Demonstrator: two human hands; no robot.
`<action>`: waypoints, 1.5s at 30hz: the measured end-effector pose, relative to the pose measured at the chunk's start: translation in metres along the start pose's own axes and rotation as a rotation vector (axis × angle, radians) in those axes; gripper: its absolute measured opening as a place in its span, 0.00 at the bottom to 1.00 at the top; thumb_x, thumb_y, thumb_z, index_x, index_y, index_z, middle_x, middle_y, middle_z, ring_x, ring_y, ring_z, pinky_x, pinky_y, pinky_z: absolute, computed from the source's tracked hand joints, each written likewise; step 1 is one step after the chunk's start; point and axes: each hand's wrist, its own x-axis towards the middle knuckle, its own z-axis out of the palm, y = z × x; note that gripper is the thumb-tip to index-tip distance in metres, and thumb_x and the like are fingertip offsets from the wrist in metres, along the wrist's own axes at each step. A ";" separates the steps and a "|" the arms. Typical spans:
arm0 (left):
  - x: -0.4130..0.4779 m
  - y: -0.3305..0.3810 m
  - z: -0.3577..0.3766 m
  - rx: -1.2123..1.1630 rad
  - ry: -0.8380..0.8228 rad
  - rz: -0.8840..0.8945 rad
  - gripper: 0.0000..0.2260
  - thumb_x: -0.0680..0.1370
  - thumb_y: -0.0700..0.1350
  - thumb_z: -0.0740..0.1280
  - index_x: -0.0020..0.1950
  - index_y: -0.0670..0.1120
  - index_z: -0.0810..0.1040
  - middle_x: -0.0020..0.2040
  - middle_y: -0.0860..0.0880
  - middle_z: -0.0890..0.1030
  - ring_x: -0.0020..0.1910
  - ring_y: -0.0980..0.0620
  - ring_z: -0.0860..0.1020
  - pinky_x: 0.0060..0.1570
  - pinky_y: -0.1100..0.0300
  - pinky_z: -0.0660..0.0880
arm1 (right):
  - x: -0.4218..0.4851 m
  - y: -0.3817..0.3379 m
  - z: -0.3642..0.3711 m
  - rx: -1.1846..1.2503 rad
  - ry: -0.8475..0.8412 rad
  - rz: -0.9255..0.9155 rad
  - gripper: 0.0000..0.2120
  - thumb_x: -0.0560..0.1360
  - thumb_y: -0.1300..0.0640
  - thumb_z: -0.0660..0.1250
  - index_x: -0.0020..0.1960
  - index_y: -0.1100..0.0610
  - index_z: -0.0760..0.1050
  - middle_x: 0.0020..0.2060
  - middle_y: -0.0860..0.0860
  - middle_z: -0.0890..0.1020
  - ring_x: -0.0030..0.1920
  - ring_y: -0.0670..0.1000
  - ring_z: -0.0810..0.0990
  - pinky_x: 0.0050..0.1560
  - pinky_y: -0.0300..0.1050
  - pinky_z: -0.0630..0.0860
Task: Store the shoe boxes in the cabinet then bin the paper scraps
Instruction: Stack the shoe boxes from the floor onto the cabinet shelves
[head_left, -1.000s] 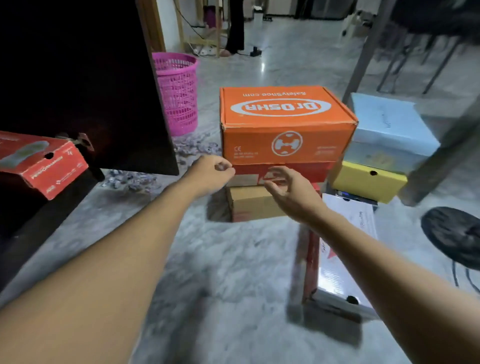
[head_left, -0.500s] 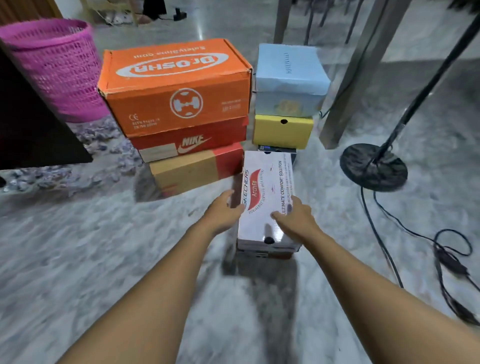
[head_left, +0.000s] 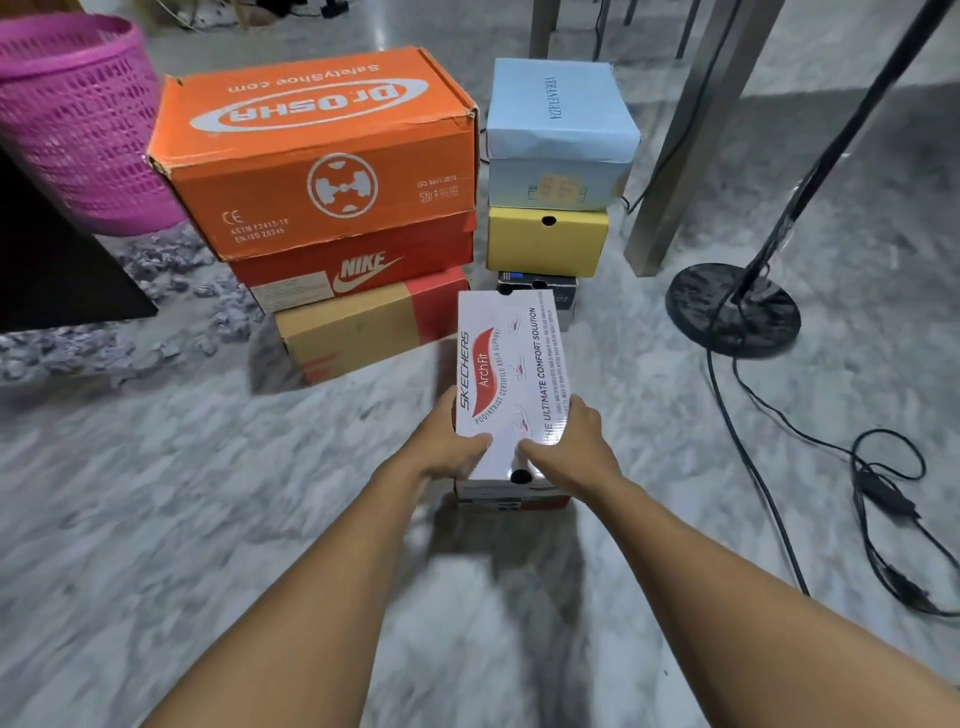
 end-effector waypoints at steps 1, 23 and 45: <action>-0.001 0.000 -0.001 0.019 -0.036 -0.009 0.23 0.74 0.35 0.70 0.64 0.50 0.67 0.61 0.49 0.77 0.59 0.49 0.76 0.56 0.56 0.76 | -0.001 0.002 0.000 0.001 -0.007 -0.006 0.36 0.61 0.48 0.73 0.66 0.50 0.64 0.61 0.49 0.68 0.53 0.48 0.75 0.50 0.48 0.78; -0.045 -0.041 -0.021 -0.153 -0.110 -0.289 0.59 0.61 0.47 0.82 0.75 0.67 0.42 0.64 0.56 0.74 0.61 0.46 0.77 0.56 0.39 0.77 | -0.034 0.028 -0.005 0.224 -0.502 -0.174 0.51 0.65 0.62 0.80 0.76 0.45 0.52 0.66 0.44 0.71 0.65 0.47 0.74 0.48 0.37 0.80; -0.141 -0.071 -0.155 -0.076 0.281 -0.355 0.64 0.65 0.46 0.81 0.75 0.47 0.26 0.74 0.52 0.65 0.70 0.52 0.66 0.73 0.55 0.61 | -0.029 -0.125 0.084 0.116 -0.828 -0.480 0.45 0.65 0.63 0.80 0.74 0.47 0.61 0.65 0.44 0.76 0.62 0.48 0.77 0.48 0.37 0.80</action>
